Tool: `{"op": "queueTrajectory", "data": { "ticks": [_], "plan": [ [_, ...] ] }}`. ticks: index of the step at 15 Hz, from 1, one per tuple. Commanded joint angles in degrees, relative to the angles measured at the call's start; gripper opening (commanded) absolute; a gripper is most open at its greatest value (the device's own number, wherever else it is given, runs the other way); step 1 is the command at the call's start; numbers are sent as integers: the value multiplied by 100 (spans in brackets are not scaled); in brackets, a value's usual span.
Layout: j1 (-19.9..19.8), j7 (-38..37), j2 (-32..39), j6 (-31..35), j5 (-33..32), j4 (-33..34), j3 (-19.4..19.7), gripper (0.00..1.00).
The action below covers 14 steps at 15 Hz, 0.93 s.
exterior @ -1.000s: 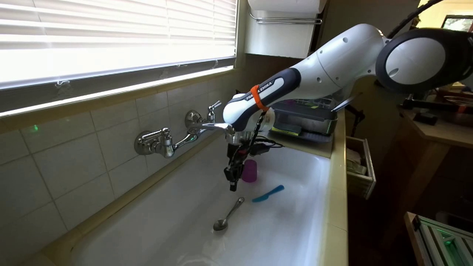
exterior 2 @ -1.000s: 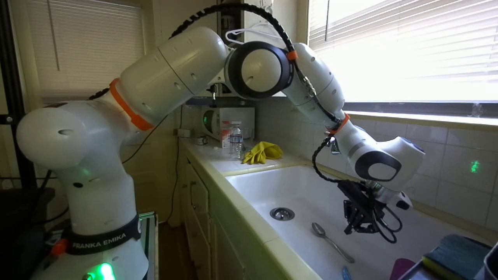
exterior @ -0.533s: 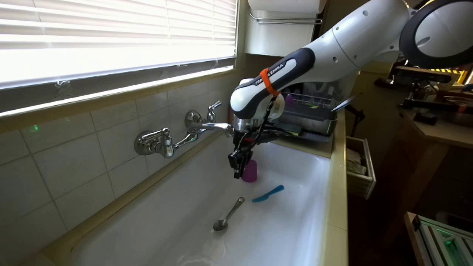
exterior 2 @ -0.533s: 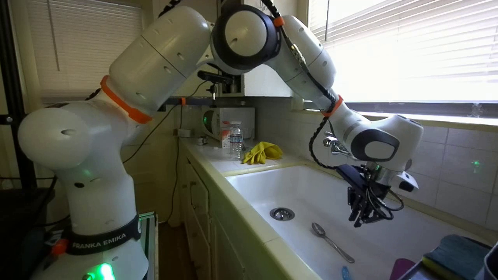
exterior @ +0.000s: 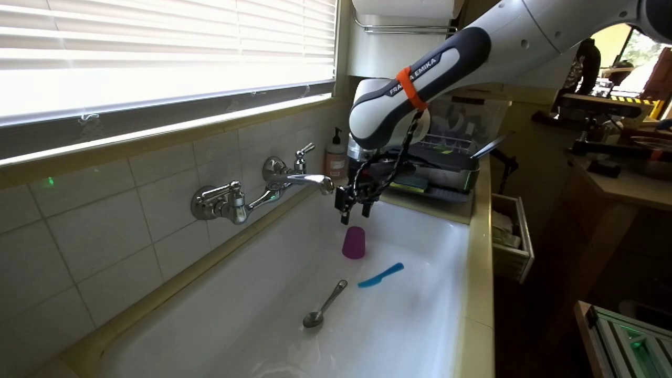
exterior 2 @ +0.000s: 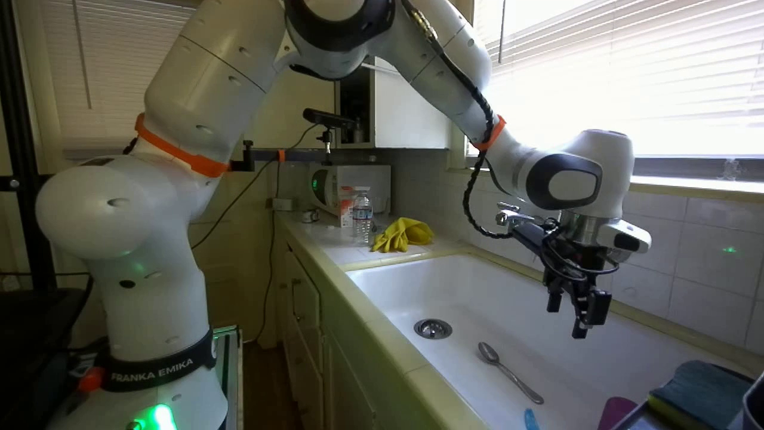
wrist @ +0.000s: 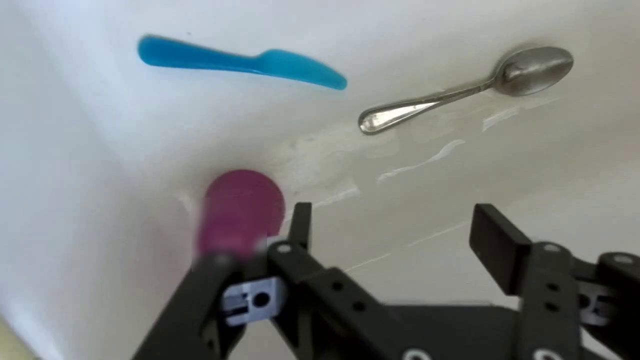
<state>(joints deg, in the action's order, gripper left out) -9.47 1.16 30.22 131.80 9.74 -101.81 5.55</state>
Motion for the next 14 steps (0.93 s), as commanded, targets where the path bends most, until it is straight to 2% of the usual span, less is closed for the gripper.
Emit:
{"op": "queueTrajectory", "data": {
  "ticks": [1,9,14],
  "plan": [
    [153,-910,-584,80,-365,-548,381,100],
    [279,-1580,-1128,1091,-818,-687,607,100],
    [292,-1566,-1130,1502,-988,-347,562,100]
  ]
}}
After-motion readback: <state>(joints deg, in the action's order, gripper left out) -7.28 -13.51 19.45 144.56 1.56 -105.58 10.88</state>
